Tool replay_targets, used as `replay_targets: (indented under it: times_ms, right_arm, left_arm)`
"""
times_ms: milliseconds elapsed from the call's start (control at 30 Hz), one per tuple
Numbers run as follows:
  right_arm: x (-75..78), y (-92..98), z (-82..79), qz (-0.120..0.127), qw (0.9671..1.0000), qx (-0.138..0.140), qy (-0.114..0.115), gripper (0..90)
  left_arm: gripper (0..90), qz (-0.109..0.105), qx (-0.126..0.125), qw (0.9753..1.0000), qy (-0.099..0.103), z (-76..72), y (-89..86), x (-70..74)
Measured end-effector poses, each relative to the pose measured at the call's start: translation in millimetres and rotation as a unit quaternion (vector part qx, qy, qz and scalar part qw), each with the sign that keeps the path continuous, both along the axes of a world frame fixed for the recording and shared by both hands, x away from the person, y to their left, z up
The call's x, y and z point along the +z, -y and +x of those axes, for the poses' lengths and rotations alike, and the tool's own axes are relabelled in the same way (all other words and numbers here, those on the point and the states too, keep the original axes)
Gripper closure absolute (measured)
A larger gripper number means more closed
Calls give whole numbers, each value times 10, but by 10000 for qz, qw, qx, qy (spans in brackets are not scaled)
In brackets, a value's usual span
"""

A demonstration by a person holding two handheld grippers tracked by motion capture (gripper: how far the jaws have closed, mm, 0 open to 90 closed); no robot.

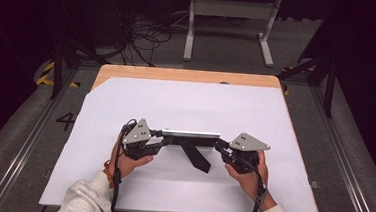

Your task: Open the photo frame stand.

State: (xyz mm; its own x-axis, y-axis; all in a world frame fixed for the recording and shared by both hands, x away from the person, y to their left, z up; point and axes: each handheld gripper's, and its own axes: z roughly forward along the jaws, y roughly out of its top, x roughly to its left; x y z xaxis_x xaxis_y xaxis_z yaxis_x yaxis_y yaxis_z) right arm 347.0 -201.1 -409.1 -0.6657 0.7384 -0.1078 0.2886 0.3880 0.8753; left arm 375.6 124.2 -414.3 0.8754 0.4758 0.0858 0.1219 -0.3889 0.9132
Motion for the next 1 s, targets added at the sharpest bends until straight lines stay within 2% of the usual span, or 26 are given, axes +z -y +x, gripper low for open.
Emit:
replay_targets:
  times_ms: [367, 600, 733, 900, 1000]
  right_arm:
    - [-27, -13, 136, 158, 9997, -136, -90, 805]
    - [-50, -60, 223, 69, 9996, -267, -40, 800]
    - [-60, -68, 186, -76, 9996, -280, 16, 808]
    - [-6, -17, 87, -34, 9998, -196, 75, 879]
    - [19, -49, 39, -202, 9996, -113, 171, 900]
  left_arm:
    - [744, 93, -16, 9999, 38, -35, 11, 11]
    - [773, 135, -28, 9999, 66, -66, 19, 13]
    - [727, 196, -20, 9998, 103, -107, 1, 26]
    - [745, 91, -38, 9998, 181, -156, -77, 81]
    - [738, 90, -60, 9997, 203, -170, -81, 102]
